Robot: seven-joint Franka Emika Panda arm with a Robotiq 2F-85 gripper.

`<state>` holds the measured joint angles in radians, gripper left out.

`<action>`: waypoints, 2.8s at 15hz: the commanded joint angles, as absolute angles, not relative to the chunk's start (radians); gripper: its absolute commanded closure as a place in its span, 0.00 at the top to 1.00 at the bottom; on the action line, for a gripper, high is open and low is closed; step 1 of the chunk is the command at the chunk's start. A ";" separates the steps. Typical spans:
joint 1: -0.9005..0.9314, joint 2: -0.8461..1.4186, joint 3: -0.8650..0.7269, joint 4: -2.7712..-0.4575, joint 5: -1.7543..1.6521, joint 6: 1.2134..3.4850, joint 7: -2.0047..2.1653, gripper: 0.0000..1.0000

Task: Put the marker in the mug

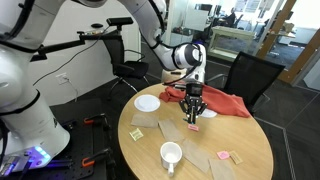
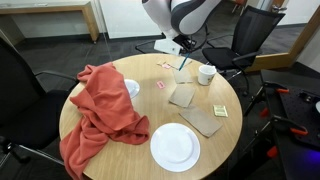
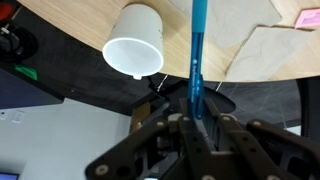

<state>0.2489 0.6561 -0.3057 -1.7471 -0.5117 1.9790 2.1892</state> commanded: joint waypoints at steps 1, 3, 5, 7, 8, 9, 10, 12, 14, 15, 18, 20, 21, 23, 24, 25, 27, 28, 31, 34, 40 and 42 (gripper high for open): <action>0.246 0.624 -0.298 -1.760 -0.548 1.867 2.326 0.04; 0.247 0.621 -0.298 -1.757 -0.570 1.800 2.407 0.04; 0.248 0.620 -0.294 -1.750 -0.595 1.723 2.489 0.04; 0.241 0.623 -0.282 -1.738 -0.621 1.639 2.550 0.04; 0.238 0.625 -0.276 -1.732 -0.632 1.594 2.576 0.04; 0.231 0.630 -0.266 -1.723 -0.641 1.551 2.585 0.04; 0.223 0.635 -0.257 -1.717 -0.645 1.508 2.587 0.04; 0.209 0.645 -0.237 -1.709 -0.652 1.427 2.568 0.04; 0.193 0.654 -0.216 -1.702 -0.658 1.370 2.555 0.04; 0.183 0.662 -0.204 -1.697 -0.660 1.352 2.551 0.04; 0.156 0.689 -0.181 -1.682 -0.657 1.324 2.548 0.04; 0.137 0.717 -0.176 -1.666 -0.652 1.332 2.549 0.04; 0.130 0.729 -0.175 -1.658 -0.650 1.334 2.551 0.04; 0.116 0.753 -0.174 -1.643 -0.651 1.347 2.550 0.04; 0.110 0.764 -0.174 -1.636 -0.654 1.356 2.547 0.04; 0.105 0.779 -0.175 -1.626 -0.656 1.360 2.546 0.04; 0.096 0.793 -0.175 -1.626 -0.659 1.373 2.540 0.04; 0.095 0.809 -0.175 -1.611 -0.657 1.369 2.537 0.04; 0.093 0.852 -0.174 -1.574 -0.651 1.356 2.513 0.04; 0.091 0.888 -0.173 -1.554 -0.652 1.364 2.495 0.04; 0.088 0.964 -0.173 -1.506 -0.648 1.371 2.426 0.07; 0.089 0.980 -0.174 -1.493 -0.644 1.373 2.411 0.43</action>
<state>0.1029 0.9542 -0.1869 -1.5347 -0.6463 1.3752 2.4451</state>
